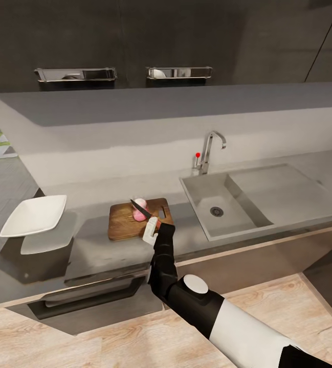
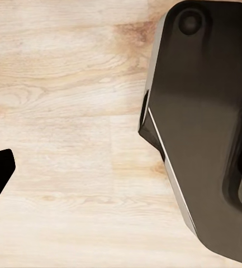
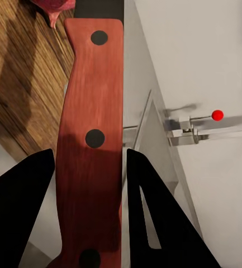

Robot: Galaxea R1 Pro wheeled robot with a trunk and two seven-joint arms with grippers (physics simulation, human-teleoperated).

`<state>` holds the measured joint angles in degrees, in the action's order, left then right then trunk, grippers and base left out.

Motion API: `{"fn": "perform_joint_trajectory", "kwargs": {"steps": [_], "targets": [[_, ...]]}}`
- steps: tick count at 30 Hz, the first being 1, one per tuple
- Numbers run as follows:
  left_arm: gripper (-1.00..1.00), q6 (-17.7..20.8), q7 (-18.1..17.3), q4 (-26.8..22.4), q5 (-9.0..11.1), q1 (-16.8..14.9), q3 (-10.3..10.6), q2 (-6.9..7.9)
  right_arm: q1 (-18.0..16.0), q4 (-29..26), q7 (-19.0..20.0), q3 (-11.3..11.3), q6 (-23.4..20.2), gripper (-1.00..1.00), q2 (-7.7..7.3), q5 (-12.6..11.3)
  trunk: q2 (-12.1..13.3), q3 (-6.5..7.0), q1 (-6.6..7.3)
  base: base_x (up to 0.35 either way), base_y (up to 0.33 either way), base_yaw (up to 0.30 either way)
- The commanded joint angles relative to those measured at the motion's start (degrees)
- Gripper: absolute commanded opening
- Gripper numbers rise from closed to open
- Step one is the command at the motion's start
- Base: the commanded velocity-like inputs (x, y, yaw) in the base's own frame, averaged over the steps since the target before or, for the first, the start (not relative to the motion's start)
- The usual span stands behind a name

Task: In the kitchen, take the Vidalia onion out of the sink, dice it on the chopping board with the paring knife, put the diced onion into the bowl on the countertop, then place both the paring knife and the chopping board into the sink.

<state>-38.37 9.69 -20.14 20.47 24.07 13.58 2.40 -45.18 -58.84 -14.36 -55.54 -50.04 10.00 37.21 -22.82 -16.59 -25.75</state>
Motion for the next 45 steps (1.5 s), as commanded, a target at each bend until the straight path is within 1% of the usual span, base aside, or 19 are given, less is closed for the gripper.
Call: {"fn": "perform_joint_trajectory", "kwargs": {"steps": [1,45], "targets": [[1.0,-0.05,0.5,-0.13,0.18,0.02,0.48,0.06,-0.08,0.04,-0.31,-0.17,-0.24,-1.0,0.0,-0.99,-0.1,-0.1,-0.04,0.0,0.0,0.0],[1.0,-0.12,0.5,-0.11,0.18,0.03,0.5,0.06,-0.08,0.04,-0.31,-0.17,-0.15,-1.0,0.0,-1.0,-0.1,-0.1,-0.04,0.0,0.0,0.0]]}}
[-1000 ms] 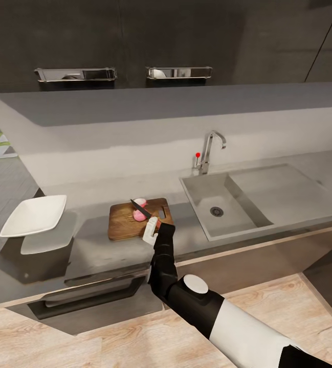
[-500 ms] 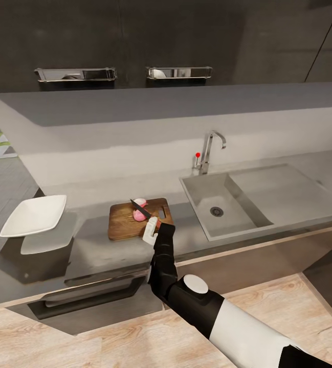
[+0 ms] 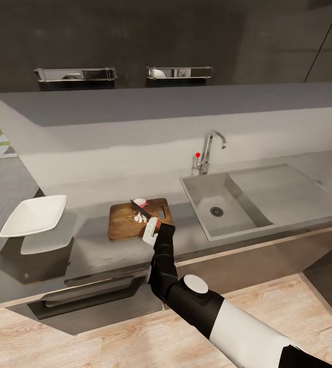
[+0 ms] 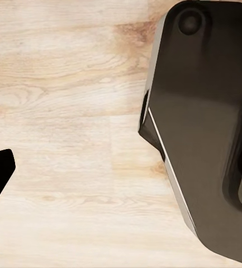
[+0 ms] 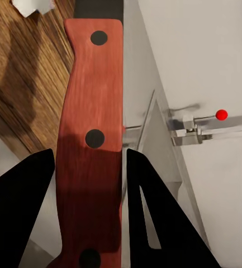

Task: In the kitchen, take the Vidalia onion out of the sink, dice it on the chopping board with the paring knife, put the diced onion into the bowl on the countertop, then place both the paring knife and the chopping board into the sink.

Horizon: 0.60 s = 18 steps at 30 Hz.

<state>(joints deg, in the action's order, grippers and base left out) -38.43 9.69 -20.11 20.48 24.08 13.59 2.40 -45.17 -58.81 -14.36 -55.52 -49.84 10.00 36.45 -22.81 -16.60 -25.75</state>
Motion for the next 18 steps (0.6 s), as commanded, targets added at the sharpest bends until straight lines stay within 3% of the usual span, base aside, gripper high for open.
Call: {"fn": "perform_joint_trajectory", "kwargs": {"steps": [1,18], "targets": [[1.0,-0.06,0.51,-0.14,0.18,0.04,0.5,0.06,-0.09,0.01,-0.32,-0.18,-0.34,-1.0,0.0,-0.24,-0.11,-0.09,-0.04,0.0,0.0,0.0],[1.0,0.01,0.51,-0.15,0.18,0.01,0.47,0.06,-0.09,-2.1,-0.92,0.02,-0.2,-1.0,0.0,0.16,-0.11,-0.09,-0.04,0.0,0.0,0.0]]}}
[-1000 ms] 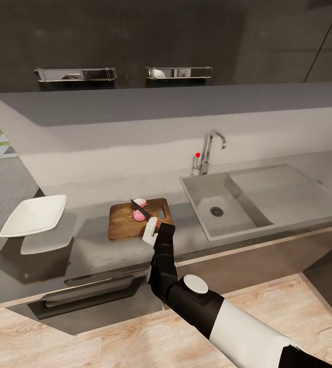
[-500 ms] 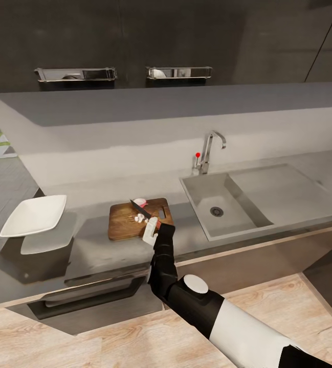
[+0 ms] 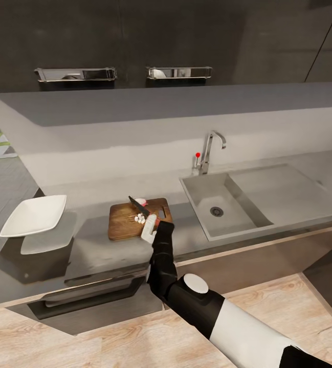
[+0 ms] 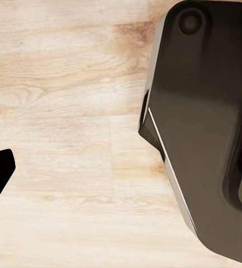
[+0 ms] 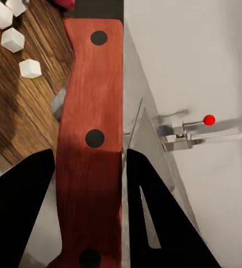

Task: In the kitchen, take the Vidalia onion out of the sink, dice it on the chopping board with the paring knife, put the diced onion into the bowl on the countertop, then place both the paring knife and the chopping board into the sink.

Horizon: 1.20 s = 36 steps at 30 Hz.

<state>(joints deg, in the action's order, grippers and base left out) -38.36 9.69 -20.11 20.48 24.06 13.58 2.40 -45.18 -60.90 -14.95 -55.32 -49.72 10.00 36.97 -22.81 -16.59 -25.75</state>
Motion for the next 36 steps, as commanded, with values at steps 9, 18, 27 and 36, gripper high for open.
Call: {"fn": "perform_joint_trajectory", "kwargs": {"steps": [9,18,27,36], "targets": [[1.0,-0.04,0.5,-0.14,0.18,0.02,0.49,0.06,-0.08,-4.82,-3.04,0.12,-0.65,-1.0,0.0,-0.36,-0.1,-0.1,-0.04,0.0,0.0,0.0],[1.0,-0.04,0.5,-0.11,0.18,0.03,0.49,-0.01,-0.08,-4.42,-3.07,0.0,-0.65,-1.0,0.0,-0.58,-0.1,-0.1,-0.04,0.0,-0.077,0.0],[1.0,-0.04,0.5,-0.11,0.18,0.02,0.49,-0.03,-0.08,-3.54,-2.84,-0.21,-2.77,-1.0,0.0,-0.59,-0.1,-0.1,-0.04,0.0,-0.079,0.0],[1.0,-0.12,0.5,-0.19,0.18,0.02,0.5,-0.01,-0.08,-0.31,-2.54,-4.66,-4.58,-1.0,0.0,-0.59,-0.1,-0.1,-0.04,0.068,0.026,0.0]]}}
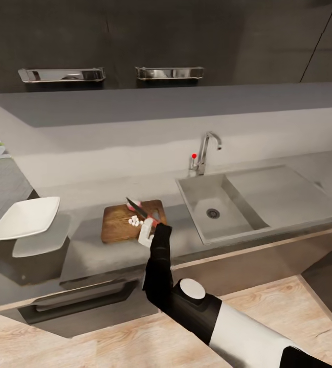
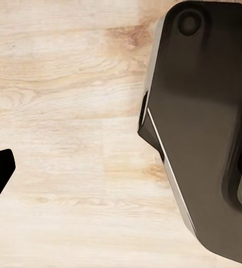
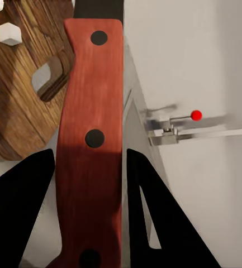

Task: In the kitchen, take the Vidalia onion out of the sink, dice it on the chopping board with the paring knife, put the diced onion into the bowl on the countertop, then place both the paring knife and the chopping board into the sink.

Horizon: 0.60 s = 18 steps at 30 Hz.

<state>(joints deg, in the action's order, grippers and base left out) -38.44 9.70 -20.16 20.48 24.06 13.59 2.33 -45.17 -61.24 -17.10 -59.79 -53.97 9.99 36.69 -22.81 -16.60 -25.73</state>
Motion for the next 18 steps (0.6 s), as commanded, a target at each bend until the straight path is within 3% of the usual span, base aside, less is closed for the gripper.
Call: {"fn": "perform_joint_trajectory", "kwargs": {"steps": [1,8,18], "targets": [[1.0,-0.05,0.49,-0.14,0.18,0.02,0.5,0.06,-0.1,0.17,-0.4,-0.27,-0.34,-1.0,0.01,-0.3,-0.1,-0.09,-0.05,0.202,0.138,0.0],[1.0,-0.11,0.49,-0.14,0.18,0.03,0.5,0.06,-0.1,0.41,-0.39,-0.42,-0.35,-1.0,0.01,-0.33,-0.1,-0.09,-0.05,0.181,0.119,0.0],[1.0,-0.18,0.49,-0.07,0.18,0.05,0.56,0.05,-0.1,0.84,-0.39,-0.42,-0.74,-1.0,0.01,-0.39,-0.1,-0.09,-0.05,0.023,0.006,0.0]]}}
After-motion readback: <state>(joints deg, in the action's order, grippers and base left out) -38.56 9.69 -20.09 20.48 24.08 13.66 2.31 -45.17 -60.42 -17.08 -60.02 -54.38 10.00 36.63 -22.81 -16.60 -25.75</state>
